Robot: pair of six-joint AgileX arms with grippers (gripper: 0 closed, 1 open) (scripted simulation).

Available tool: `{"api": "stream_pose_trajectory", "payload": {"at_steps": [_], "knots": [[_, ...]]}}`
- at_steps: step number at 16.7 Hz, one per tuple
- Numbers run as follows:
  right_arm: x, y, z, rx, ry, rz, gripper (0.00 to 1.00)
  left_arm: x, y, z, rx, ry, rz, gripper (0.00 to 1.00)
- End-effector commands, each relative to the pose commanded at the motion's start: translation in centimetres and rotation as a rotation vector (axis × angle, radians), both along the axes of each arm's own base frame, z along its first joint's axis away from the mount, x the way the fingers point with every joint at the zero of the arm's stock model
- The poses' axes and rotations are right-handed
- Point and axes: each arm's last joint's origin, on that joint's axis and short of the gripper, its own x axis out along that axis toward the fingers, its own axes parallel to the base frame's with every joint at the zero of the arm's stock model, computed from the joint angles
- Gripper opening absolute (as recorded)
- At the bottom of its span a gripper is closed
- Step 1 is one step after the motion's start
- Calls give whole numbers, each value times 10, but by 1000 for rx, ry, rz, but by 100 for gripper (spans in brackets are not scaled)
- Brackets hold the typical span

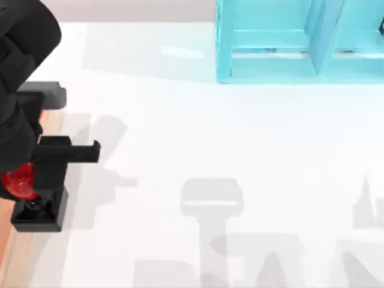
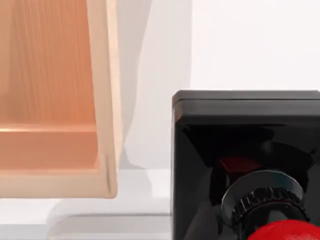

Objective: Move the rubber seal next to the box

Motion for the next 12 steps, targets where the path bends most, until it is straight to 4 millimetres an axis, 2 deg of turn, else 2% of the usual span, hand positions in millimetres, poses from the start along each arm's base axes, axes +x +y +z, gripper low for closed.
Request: {"api": "stream_pose_trajectory", "payload": {"at_steps": [7,9,12], "knots": [[0,0,0,0,0,0,100,-3,3,-3,2,1,-5,0],[0,0,0,0,0,0,100,-2,3,-18,1,-1,-3,0],[0,0,0,0,0,0,100,-3,4,-49,2,3,-2,0]]}}
